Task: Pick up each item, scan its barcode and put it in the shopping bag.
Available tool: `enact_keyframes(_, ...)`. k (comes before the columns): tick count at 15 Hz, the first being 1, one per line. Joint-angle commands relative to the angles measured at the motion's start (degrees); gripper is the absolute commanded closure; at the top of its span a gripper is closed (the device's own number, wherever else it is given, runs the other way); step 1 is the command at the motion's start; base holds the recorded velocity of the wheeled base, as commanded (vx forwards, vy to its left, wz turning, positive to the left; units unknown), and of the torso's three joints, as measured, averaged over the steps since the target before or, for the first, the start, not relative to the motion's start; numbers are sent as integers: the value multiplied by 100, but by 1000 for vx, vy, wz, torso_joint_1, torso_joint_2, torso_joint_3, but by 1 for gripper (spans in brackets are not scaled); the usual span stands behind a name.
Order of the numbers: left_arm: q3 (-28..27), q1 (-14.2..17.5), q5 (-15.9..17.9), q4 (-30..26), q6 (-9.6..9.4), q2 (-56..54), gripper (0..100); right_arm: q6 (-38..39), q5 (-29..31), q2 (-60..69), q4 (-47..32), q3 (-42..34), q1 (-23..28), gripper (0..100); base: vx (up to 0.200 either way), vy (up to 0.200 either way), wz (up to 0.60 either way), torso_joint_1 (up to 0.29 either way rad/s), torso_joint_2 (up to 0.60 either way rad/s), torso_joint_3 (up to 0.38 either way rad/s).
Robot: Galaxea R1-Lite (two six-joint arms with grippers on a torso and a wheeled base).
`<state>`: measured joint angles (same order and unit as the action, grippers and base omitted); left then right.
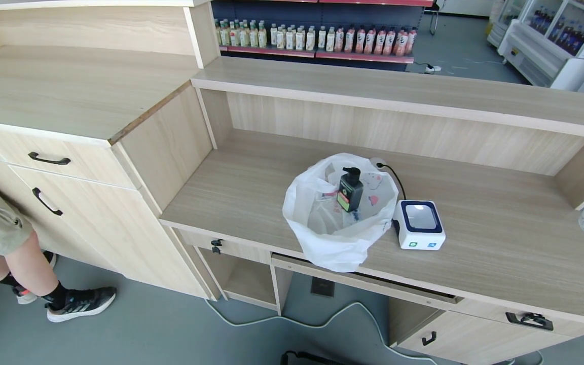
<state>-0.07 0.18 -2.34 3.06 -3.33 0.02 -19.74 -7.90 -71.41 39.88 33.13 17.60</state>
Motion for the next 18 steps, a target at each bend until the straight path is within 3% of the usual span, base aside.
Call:
enact_keyframes(1, 7, -1, -3, 2, -1, -2, 0, -13, -1, 13, 3, -44, -108, 100, 0, 0, 0, 0, 0, 0)
enact_keyframes(7, 7, -1, -3, 2, -1, -2, 0, 58, -36, -83, -15, -141, -310, 100, 0, 0, 0, 0, 0, 0)
enact_keyframes(10, -1, -1, -3, 2, -1, -2, 0, 1033, -142, -75, 178, -281, -644, 100, 0, 0, 0, 0, 0, 0)
enact_keyframes(13, -1, -1, -3, 2, -1, -2, 0, 1807, -414, -488, 943, -211, -934, 100, 0, 0, 0, 0, 0, 0)
enact_keyframes(18, -1, -1, -3, 2, -1, -2, 0, 2009, -511, -1999, 2886, -141, -1066, 100, 0, 0, 0, 0, 0, 0)
